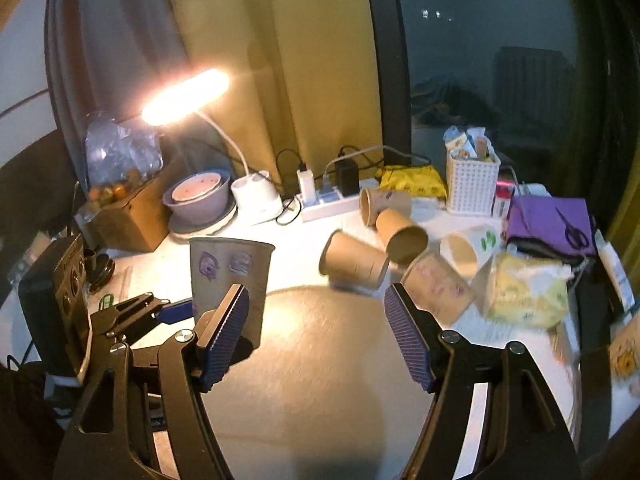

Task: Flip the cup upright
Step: 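Carry the cup over the mat while the right gripper comes to grasp it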

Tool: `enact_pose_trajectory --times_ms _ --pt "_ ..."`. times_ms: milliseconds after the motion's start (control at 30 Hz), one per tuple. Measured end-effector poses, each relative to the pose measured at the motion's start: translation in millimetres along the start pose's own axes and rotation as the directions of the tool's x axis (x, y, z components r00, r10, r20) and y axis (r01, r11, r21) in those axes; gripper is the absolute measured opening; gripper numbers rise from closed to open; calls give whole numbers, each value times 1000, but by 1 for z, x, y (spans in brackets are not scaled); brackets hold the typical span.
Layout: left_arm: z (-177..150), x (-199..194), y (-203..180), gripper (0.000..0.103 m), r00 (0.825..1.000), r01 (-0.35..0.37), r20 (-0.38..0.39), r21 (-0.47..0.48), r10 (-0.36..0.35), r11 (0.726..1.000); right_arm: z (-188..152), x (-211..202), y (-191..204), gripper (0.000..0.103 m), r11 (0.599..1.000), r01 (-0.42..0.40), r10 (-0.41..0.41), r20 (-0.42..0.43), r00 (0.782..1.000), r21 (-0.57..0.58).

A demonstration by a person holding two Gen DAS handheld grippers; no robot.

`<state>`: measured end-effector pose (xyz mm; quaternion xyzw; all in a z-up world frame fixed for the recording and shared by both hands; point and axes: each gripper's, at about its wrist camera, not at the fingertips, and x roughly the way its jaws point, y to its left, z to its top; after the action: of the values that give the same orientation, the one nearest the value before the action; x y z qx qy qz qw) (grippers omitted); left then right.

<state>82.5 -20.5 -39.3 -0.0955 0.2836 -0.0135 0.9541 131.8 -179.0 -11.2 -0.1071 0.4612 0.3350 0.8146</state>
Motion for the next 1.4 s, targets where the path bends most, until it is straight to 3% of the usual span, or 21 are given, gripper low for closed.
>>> enact_pose_trajectory --times_ms 467,567,700,1400 --pt "-68 -16 -46 65 996 81 -46 71 -78 994 -66 -21 18 73 998 -23 27 -75 997 53" --pt "-76 -20 -55 65 996 86 -33 87 -83 993 -75 -22 19 73 996 -61 68 -90 994 72" --pt "-81 -26 -61 65 997 83 -7 108 -82 991 -84 -17 17 73 983 -133 148 -120 982 126" --pt "-100 -36 -79 65 993 109 25 225 -118 968 -98 8 12 73 940 -231 281 -185 942 252"
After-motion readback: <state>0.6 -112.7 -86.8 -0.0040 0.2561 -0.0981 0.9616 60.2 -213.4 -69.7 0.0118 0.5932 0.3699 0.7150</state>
